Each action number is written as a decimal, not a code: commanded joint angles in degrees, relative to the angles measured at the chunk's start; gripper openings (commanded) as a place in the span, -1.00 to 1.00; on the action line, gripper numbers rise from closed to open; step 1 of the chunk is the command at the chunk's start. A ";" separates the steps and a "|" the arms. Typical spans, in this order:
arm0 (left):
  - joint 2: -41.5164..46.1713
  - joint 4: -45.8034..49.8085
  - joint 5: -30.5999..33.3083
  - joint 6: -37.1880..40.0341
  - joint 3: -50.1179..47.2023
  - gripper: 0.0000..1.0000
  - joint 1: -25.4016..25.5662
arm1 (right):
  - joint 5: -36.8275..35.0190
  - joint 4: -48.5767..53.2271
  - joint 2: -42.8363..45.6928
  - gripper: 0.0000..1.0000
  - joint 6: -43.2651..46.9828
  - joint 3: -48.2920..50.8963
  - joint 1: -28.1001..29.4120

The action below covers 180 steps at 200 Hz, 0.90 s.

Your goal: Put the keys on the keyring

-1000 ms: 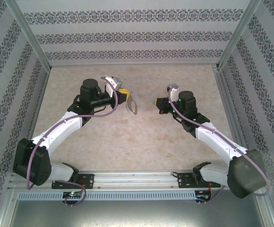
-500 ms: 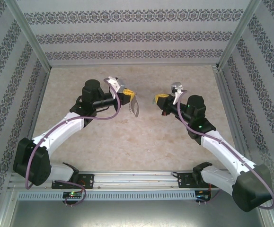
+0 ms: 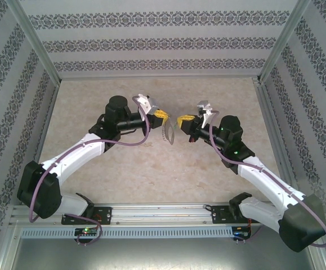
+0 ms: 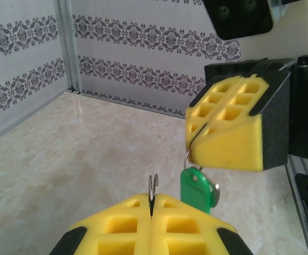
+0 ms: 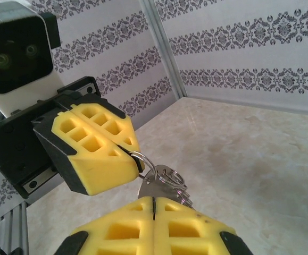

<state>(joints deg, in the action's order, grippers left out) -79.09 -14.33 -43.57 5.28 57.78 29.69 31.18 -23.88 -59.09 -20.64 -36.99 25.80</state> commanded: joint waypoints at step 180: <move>-2.96 3.52 -2.24 3.41 4.71 -1.00 3.24 | -2.34 -1.88 1.25 -1.00 2.95 -2.37 2.50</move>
<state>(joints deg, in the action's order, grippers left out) -81.62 -10.83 -44.60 7.25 60.40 31.94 29.78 -23.86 -58.96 -19.09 -37.52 27.64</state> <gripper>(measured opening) 0.049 0.053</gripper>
